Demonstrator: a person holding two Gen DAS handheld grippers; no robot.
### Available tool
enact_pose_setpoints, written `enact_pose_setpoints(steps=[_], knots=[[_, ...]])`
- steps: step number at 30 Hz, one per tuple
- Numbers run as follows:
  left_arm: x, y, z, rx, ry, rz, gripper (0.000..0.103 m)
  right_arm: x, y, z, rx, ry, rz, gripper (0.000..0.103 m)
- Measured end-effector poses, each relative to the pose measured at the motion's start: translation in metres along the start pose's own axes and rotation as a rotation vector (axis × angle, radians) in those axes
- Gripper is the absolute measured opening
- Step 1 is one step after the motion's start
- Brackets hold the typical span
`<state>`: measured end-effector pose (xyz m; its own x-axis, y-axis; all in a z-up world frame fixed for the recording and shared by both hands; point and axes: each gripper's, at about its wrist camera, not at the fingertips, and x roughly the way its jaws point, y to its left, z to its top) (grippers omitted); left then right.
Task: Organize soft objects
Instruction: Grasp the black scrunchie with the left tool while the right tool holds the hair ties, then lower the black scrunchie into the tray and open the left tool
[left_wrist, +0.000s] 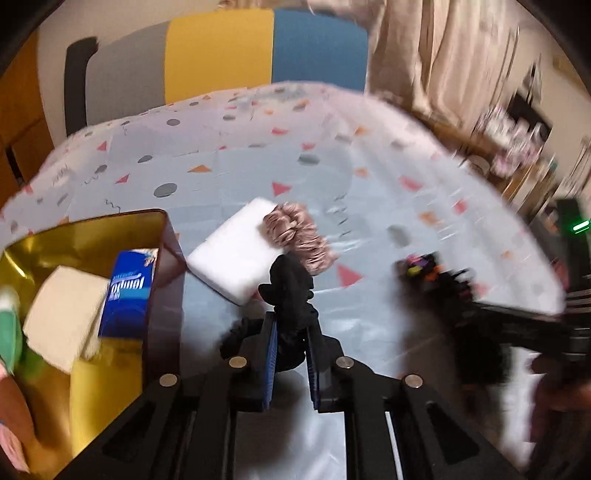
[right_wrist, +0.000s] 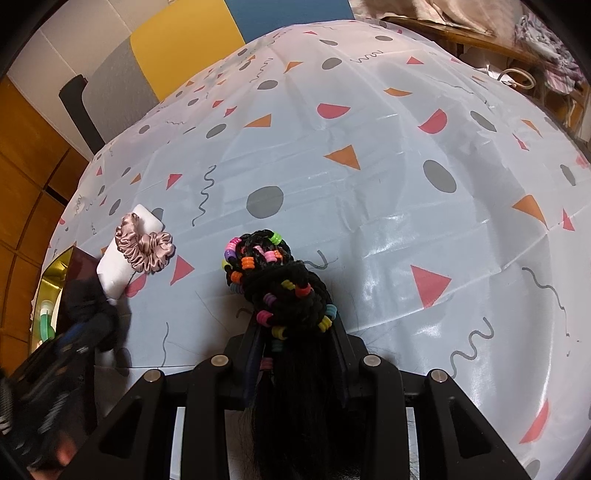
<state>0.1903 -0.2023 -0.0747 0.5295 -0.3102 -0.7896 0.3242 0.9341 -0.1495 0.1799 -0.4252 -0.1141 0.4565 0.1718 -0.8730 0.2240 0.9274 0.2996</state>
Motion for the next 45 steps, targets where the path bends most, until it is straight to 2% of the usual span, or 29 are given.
enact_pose_setpoints(steps=[5, 11, 14, 18, 23, 29, 33, 34, 36, 38, 43, 45], knots=[[-0.023, 0.006, -0.008, -0.064, -0.007, -0.091, 0.013, 0.0, 0.003, -0.001, -0.02, -0.003, -0.014, 0.033], [-0.062, 0.02, -0.028, -0.096, -0.054, -0.124, 0.013, 0.0, 0.006, -0.002, -0.047, -0.008, -0.032, 0.032], [-0.087, 0.032, -0.04, -0.107, -0.103, -0.12, 0.013, 0.0, 0.009, -0.002, -0.062, -0.013, -0.044, 0.032], [-0.113, 0.059, -0.052, -0.138, -0.148, -0.075, 0.013, -0.001, 0.008, -0.003, -0.055, -0.016, -0.032, 0.031], [-0.127, 0.103, -0.062, -0.201, -0.158, 0.004, 0.013, -0.009, 0.009, -0.004, -0.051, -0.041, 0.013, 0.029], [-0.113, 0.151, -0.076, -0.254, -0.065, 0.092, 0.013, -0.023, 0.022, -0.005, -0.101, -0.102, 0.034, 0.029], [-0.108, 0.172, -0.091, -0.283, -0.025, 0.116, 0.014, -0.024, 0.019, -0.003, -0.087, -0.108, 0.049, 0.029], [-0.108, 0.175, -0.094, -0.286, -0.019, 0.121, 0.016, -0.024, 0.017, -0.003, -0.078, -0.11, 0.054, 0.029], [-0.109, 0.181, -0.1, -0.29, -0.018, 0.132, 0.025, -0.025, 0.013, -0.001, -0.055, -0.112, 0.071, 0.029], [-0.113, 0.184, -0.105, -0.301, -0.029, 0.16, 0.044, -0.025, 0.011, 0.0, -0.036, -0.114, 0.087, 0.029], [-0.132, 0.189, -0.113, -0.306, -0.114, 0.261, 0.047, -0.031, 0.013, 0.0, -0.049, -0.152, 0.092, 0.029], [-0.137, 0.189, -0.117, -0.303, -0.137, 0.247, 0.047, -0.036, 0.016, -0.001, -0.063, -0.173, 0.103, 0.029]])
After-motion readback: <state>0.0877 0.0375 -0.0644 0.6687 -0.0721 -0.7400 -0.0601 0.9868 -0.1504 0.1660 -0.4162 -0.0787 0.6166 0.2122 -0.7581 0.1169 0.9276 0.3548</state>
